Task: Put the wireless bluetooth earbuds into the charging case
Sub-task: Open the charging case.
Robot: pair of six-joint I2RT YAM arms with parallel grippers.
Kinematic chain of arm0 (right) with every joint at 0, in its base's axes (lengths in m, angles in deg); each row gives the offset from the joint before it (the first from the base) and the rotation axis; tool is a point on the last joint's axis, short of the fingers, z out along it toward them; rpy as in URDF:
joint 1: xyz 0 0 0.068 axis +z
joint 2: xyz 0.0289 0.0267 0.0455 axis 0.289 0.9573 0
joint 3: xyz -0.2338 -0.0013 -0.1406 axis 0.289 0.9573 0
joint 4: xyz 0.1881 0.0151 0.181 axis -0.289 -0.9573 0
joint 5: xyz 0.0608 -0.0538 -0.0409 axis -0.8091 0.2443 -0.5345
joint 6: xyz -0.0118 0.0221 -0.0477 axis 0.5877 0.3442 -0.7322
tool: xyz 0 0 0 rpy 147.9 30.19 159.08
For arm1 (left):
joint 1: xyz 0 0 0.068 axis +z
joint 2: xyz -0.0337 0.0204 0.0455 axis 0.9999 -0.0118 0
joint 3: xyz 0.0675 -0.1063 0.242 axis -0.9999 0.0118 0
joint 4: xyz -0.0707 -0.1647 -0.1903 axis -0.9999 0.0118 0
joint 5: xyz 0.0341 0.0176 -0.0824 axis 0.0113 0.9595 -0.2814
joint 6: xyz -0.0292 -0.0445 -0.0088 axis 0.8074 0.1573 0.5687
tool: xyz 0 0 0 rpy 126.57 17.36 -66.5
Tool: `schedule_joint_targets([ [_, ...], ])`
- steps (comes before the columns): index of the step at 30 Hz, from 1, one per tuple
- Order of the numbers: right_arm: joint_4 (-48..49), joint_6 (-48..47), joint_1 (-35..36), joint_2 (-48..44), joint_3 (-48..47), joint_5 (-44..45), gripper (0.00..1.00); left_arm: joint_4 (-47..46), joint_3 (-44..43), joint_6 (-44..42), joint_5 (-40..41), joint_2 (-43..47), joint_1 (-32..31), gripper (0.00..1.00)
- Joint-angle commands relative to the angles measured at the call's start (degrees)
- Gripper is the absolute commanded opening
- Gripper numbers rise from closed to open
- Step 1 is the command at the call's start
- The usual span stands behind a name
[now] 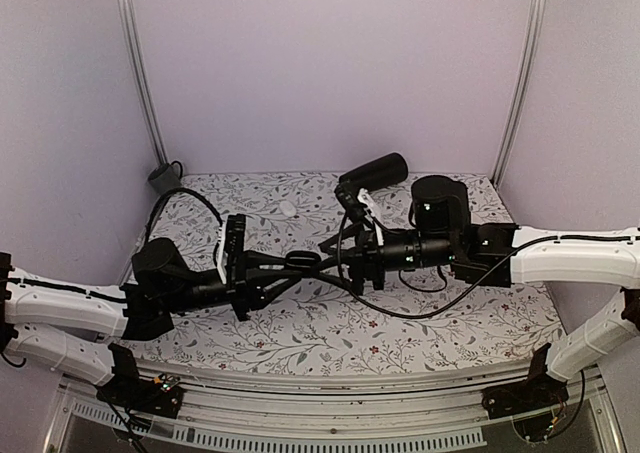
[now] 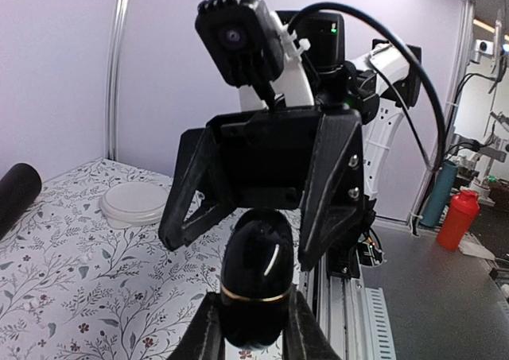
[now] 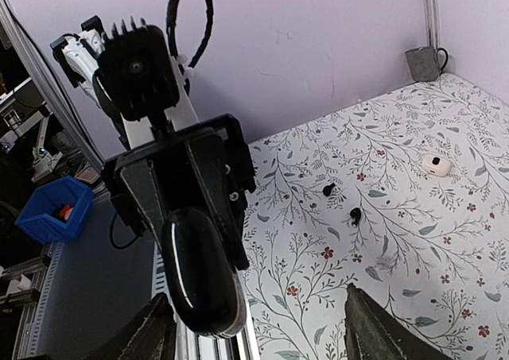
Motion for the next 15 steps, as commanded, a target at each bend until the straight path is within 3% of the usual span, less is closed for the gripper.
schedule_joint_targets([
  [1,2.5,-0.55,0.2,-1.26,-2.78,-1.24,0.74,2.22,-0.66,-1.48,-0.79,0.65,0.69,0.0],
  [8,0.24,-0.71,0.23,1.22,-4.95,1.62,0.73,1.51,-0.8,-2.23,-2.86,1.07,0.78,0.0],
  [15,-1.24,-2.67,0.28,1.01,-5.12,-1.42,0.74,2.25,-1.17,-0.74,-3.74,0.86,1.6,0.0],
])
